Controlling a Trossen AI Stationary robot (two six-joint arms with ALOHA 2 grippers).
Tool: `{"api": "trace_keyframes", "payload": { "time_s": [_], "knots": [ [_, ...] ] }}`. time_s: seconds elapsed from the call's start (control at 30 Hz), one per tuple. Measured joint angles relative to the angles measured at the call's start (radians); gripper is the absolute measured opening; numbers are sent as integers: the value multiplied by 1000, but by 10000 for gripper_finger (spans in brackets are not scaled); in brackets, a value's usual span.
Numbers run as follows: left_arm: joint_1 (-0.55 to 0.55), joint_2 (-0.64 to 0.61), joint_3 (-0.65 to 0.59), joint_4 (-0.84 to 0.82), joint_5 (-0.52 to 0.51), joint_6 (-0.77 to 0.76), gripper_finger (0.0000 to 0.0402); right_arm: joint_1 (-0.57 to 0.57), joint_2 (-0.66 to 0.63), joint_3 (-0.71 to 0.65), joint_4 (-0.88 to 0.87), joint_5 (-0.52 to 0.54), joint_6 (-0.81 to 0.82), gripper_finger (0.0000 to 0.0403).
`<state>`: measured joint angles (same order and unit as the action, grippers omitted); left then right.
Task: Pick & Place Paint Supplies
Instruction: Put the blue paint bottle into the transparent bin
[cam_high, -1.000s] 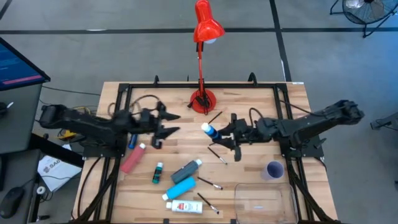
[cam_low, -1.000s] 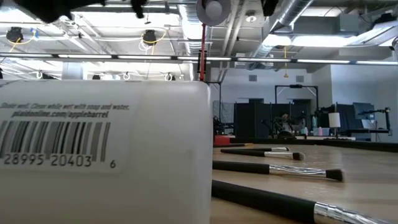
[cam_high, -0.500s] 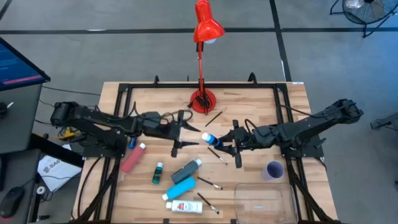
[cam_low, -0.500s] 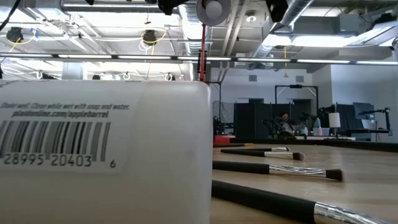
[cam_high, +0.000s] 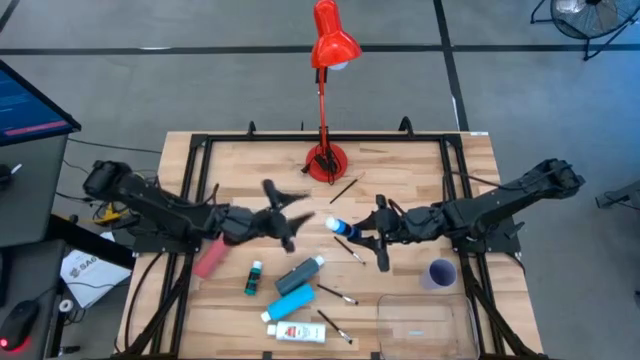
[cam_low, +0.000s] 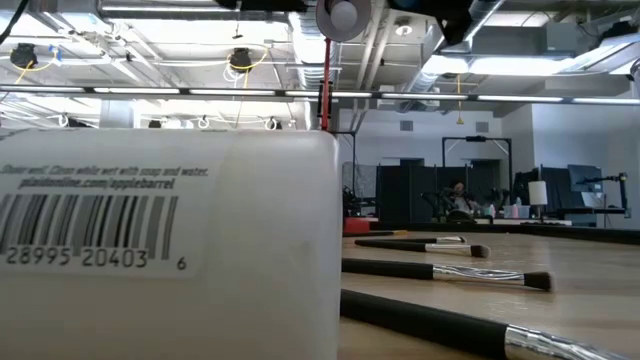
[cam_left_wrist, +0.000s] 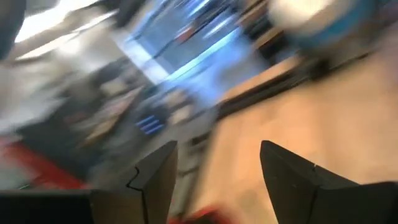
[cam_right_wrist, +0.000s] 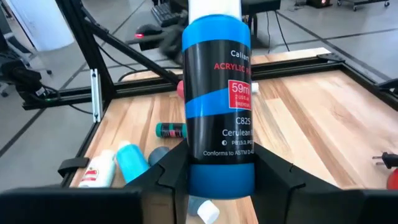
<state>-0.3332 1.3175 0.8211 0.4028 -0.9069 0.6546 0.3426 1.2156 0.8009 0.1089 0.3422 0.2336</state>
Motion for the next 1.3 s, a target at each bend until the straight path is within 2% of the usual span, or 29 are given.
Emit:
{"api": "trace_keyframes", "payload": {
  "time_s": [0.1, 0.17, 0.4, 0.57, 0.87, 1.3],
  "knots": [
    [-14, 19, 0, 68, -217, 128, 204, 5, 0, 0, -9, 4, 0, 121],
    [-11, 30, 0, 92, -285, 186, 204, 4, 0, 0, -7, 4, 1, 121],
    [28, 55, 0, 111, -300, 225, 204, 3, 0, 0, 0, 6, 15, 122],
    [55, 55, 0, 121, -363, 202, 204, 2, 0, 0, 0, 6, 15, 120],
    [93, 55, 0, 143, -403, 187, 204, 2, 0, 0, -5, 6, 14, 122],
    [139, 54, 0, 145, -384, 175, 204, 2, 0, 0, -5, 6, 11, 124]
  ]
}}
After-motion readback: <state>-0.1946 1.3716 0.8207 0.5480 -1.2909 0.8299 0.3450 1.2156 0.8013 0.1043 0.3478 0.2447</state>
